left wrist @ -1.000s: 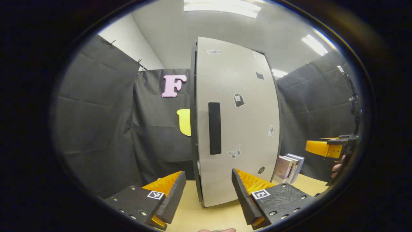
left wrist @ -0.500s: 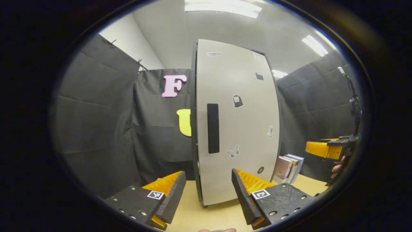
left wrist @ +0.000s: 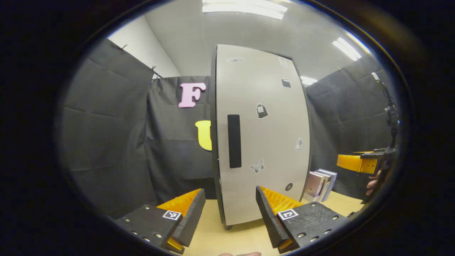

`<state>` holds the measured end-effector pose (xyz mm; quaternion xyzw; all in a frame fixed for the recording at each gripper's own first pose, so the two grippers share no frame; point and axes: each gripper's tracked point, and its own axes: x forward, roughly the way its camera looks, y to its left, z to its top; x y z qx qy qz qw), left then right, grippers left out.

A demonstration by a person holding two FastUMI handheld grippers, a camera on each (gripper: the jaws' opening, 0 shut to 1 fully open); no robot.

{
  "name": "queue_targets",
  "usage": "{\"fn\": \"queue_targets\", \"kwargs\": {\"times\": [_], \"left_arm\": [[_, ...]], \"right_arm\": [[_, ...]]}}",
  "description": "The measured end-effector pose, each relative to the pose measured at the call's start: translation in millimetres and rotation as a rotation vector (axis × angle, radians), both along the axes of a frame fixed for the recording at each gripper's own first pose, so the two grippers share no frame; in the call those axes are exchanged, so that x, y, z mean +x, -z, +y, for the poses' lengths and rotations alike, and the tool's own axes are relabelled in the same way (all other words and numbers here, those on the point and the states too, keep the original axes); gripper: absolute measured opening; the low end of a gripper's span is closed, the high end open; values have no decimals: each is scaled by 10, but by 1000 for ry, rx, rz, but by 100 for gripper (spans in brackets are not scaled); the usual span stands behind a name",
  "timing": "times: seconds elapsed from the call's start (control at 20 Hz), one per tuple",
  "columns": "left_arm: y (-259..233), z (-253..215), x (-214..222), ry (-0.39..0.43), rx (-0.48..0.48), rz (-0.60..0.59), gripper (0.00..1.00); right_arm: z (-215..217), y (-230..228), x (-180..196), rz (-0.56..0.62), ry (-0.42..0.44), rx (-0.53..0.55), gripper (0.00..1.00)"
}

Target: Open the cabinet door with the right hand, grasp the bottle in the cabinet with the left hand and place it on the coaster, then close the cabinet door with the right hand.

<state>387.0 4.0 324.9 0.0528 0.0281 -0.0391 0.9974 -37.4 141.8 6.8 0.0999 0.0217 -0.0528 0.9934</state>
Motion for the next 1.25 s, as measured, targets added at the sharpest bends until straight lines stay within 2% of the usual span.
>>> {"fn": "queue_targets", "kwargs": {"times": [1.25], "left_arm": [[-10, 14, 10, -25, -9, -5, 82]], "right_arm": [[27, -59, -28, -19, -4, -6, 94]]}}
